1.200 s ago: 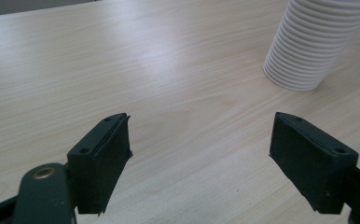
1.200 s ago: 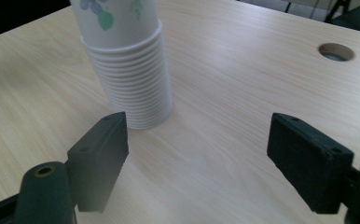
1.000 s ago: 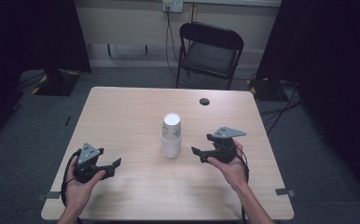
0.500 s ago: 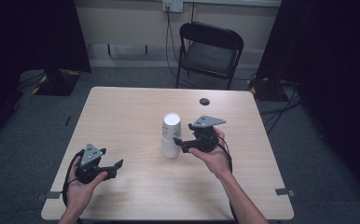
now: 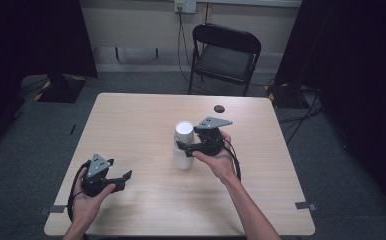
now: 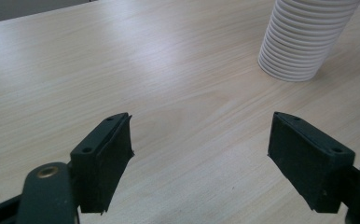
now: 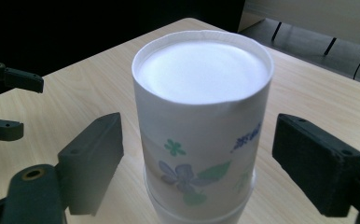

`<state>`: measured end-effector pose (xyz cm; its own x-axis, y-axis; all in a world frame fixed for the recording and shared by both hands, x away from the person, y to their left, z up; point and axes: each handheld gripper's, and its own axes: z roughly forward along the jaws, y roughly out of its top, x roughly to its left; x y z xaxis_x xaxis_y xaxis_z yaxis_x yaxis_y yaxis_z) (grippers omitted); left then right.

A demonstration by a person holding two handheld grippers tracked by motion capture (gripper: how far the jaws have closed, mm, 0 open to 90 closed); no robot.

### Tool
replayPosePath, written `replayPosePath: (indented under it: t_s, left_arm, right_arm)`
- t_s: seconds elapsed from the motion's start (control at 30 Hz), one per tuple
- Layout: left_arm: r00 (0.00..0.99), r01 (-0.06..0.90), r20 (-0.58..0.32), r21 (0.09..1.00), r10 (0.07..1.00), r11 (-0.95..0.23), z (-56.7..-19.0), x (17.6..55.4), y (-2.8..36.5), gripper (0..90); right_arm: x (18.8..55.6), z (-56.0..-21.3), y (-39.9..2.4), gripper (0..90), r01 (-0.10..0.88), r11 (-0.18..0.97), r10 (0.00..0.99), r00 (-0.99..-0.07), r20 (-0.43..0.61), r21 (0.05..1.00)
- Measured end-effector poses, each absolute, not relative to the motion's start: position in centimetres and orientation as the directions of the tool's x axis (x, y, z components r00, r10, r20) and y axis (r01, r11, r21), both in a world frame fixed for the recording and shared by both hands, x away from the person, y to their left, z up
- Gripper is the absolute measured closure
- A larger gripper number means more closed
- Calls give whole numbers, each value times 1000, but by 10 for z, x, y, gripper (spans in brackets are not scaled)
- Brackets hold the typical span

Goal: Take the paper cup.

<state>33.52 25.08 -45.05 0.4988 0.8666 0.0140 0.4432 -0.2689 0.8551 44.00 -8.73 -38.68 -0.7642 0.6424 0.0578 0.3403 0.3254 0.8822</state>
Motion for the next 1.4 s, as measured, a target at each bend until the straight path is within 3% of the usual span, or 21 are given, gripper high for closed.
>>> replayPosePath:
  t_s: [0.23, 0.47, 1.4]
  left_arm:
    - [498, 437, 18, 859, 867, -269, -450, 335, 251, 218]
    - [501, 437, 19, 857, 865, -272, -450, 336, 250, 218]
    - [504, 437, 23, 855, 863, -278, -451, 337, 249, 218]
  right_arm:
    - [446, -384, -79, 247, 333, 325, 651, -758, 46, 885]
    - [449, -390, -72, 266, 343, 364, 649, -761, 29, 866]
    - [451, -378, -74, 284, 312, 335, 650, -760, 21, 889]
